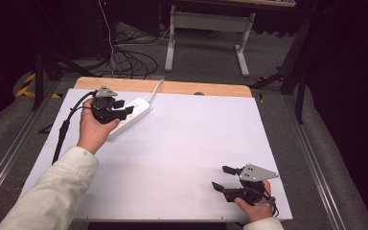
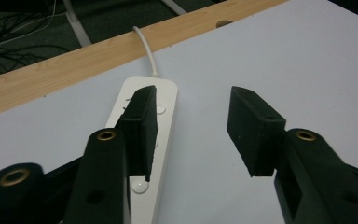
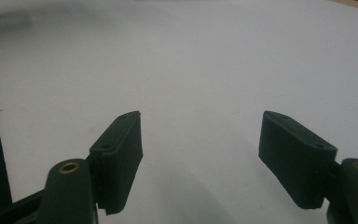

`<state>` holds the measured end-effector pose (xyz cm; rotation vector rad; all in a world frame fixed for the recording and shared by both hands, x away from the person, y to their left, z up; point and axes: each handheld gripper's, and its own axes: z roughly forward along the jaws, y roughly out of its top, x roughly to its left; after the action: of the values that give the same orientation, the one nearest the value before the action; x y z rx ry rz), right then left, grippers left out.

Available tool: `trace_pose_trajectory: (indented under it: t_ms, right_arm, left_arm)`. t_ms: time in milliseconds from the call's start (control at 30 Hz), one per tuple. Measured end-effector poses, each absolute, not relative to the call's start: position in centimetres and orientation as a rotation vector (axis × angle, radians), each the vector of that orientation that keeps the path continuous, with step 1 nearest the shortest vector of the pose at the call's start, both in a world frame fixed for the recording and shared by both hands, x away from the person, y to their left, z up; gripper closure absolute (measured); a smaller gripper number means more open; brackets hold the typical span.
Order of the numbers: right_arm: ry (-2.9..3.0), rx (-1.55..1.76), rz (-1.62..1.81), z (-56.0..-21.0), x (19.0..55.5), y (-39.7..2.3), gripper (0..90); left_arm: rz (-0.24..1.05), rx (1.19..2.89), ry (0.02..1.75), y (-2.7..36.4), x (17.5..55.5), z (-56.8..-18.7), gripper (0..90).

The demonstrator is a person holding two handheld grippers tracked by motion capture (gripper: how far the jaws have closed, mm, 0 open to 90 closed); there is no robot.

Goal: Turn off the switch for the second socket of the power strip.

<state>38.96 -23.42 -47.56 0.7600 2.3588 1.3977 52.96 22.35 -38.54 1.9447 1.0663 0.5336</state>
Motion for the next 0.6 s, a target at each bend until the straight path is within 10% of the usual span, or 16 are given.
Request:
trace_pose_trajectory:
  t_ms: [600]
  right_arm:
    - [2.354,0.766,1.393,-47.5,38.7,-23.5,31.0]
  left_arm:
    - [0.493,1.915,1.01,23.4,49.7,-36.9,39.2]
